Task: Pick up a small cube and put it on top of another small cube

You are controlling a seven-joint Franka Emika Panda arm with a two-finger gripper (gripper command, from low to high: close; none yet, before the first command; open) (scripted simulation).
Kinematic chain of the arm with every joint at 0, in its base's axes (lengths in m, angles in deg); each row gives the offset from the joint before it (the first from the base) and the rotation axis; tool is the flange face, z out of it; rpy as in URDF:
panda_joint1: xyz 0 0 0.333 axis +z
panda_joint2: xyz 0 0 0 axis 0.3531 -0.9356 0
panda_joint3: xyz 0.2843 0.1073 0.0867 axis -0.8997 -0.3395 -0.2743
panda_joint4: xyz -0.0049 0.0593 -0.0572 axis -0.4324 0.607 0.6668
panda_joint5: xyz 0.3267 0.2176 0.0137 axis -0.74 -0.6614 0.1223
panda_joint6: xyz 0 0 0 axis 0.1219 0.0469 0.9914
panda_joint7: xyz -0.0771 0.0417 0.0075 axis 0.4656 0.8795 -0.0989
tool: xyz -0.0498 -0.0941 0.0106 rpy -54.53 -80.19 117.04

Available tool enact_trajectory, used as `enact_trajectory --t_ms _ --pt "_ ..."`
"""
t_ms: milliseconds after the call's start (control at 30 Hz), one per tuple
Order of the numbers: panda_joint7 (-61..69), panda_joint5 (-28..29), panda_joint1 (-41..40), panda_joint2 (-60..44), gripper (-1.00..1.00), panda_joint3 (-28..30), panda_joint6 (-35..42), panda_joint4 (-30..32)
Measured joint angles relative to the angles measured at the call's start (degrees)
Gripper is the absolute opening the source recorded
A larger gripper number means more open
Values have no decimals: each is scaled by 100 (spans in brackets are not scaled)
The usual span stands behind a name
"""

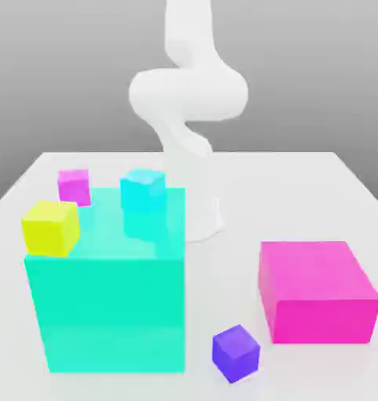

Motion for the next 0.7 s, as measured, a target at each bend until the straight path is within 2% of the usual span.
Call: enact_trajectory --t_ms 100,367,533,700 --pt "-707 -281 -68 -463 0 -210 -39 -14" --pt "-2407 -585 -402 -2058 0 -738 -882 585" --pt "-3647 -502 -521 -3084 0 -1054 -1463 990" --pt "-5081 -153 -548 -4131 0 -1262 -2054 1400"
